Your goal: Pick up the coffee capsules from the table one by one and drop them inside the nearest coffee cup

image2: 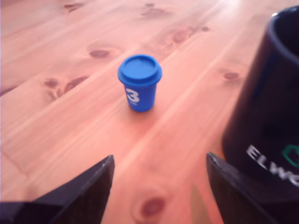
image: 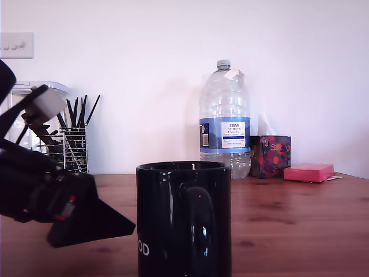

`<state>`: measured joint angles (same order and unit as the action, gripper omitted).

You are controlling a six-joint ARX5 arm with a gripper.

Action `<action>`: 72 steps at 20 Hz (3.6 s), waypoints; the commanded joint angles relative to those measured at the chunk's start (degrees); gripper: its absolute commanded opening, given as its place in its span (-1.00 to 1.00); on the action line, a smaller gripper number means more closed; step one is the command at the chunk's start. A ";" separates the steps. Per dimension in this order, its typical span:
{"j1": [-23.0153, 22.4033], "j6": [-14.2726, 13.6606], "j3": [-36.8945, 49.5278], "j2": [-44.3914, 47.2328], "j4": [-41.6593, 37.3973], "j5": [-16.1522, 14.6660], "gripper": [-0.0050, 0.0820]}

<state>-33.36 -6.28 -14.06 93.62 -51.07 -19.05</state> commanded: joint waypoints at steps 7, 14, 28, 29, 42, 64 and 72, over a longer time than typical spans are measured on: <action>-0.02 -2.19 -6.71 5.40 0.76 -0.22 0.44; -0.13 -2.36 -11.26 5.42 4.02 -1.64 0.48; -0.20 -2.73 -17.70 14.82 5.88 -1.99 0.48; -0.20 -2.71 -18.03 14.82 5.88 -2.14 0.48; -1.36 -2.78 -21.66 18.14 7.98 -1.18 0.39; 0.09 -5.33 -21.66 10.82 16.28 0.04 -0.56; 0.20 -5.31 -21.66 -6.86 33.92 -0.79 -0.56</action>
<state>-33.10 -11.11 -36.47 88.09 -18.33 -19.42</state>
